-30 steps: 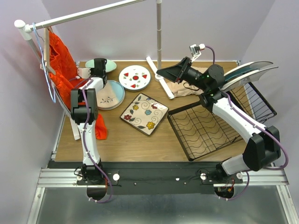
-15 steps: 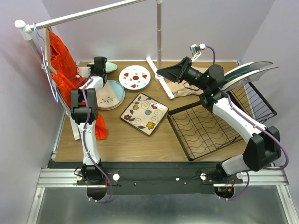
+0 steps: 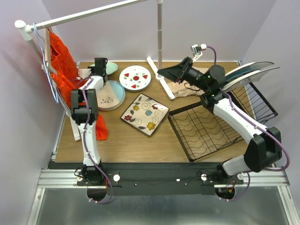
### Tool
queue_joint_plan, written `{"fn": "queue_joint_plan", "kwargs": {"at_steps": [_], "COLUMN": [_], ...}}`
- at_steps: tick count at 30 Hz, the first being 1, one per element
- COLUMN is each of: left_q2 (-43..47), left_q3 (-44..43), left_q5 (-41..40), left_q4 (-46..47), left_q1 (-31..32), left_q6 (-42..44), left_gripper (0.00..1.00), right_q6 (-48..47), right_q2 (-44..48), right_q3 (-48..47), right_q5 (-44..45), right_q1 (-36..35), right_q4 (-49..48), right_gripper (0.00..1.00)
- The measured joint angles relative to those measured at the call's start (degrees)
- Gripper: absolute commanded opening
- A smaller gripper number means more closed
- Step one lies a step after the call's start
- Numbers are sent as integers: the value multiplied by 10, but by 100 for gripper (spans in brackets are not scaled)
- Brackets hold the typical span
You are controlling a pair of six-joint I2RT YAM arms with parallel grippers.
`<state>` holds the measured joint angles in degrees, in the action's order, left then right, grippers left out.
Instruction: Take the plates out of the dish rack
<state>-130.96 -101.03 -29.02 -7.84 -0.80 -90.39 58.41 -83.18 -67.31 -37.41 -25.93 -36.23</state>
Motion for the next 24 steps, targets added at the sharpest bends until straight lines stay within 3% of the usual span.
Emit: {"fn": "queue_joint_plan", "kwargs": {"at_steps": [12,15,20,24], "left_q2": [0,0,0,0], "left_q3": [-5,-5,-5,-8], "left_q5": [15,16,17,17], "left_q4": [-39,-43,-43,-42], "left_q1": [0,0,0,-1], "left_q6": [-14,-15,-15,-12], "left_gripper": [56,47,45,32], "right_q6": [0,0,0,-1], "right_q2": [5,6,6,6], "right_q3": [2,2,2,2], "right_q5": [2,2,3,4], "right_q1": [0,0,0,0], "right_q4": [0,0,0,0], "right_gripper": [98,98,98,98]}}
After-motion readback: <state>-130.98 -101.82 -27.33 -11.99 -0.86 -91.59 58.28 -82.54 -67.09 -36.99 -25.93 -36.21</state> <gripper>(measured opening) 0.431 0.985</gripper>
